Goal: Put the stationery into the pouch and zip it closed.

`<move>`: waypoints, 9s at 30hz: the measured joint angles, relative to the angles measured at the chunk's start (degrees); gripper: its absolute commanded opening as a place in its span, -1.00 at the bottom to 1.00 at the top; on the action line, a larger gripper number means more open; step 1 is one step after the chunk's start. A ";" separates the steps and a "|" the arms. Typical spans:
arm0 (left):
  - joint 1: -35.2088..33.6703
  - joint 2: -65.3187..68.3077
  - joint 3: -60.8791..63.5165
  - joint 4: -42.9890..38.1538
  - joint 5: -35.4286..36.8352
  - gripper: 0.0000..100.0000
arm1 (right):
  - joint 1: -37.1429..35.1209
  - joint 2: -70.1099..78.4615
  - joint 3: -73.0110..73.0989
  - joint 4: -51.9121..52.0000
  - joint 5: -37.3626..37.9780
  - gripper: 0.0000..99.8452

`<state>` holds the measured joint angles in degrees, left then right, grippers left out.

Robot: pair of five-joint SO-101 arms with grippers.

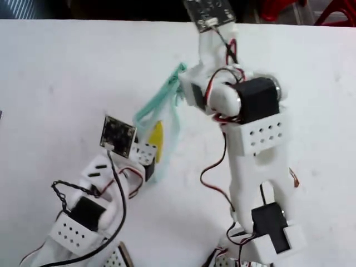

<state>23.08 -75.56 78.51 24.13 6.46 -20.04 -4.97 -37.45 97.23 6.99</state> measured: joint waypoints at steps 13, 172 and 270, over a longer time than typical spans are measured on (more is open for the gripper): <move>-3.60 -0.09 0.53 -18.11 -0.88 -0.96 | 8.97 -8.53 26.81 -8.09 -2.73 -0.97; 0.70 6.24 -0.44 -6.77 -0.09 -0.72 | -16.09 -31.82 24.62 -34.55 9.93 -0.97; 1.05 6.15 -0.44 -6.77 -0.09 -0.72 | -16.26 -53.01 71.56 -57.93 1.85 -0.52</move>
<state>24.13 -69.41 78.07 17.36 6.37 -36.31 -57.98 34.11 39.30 8.84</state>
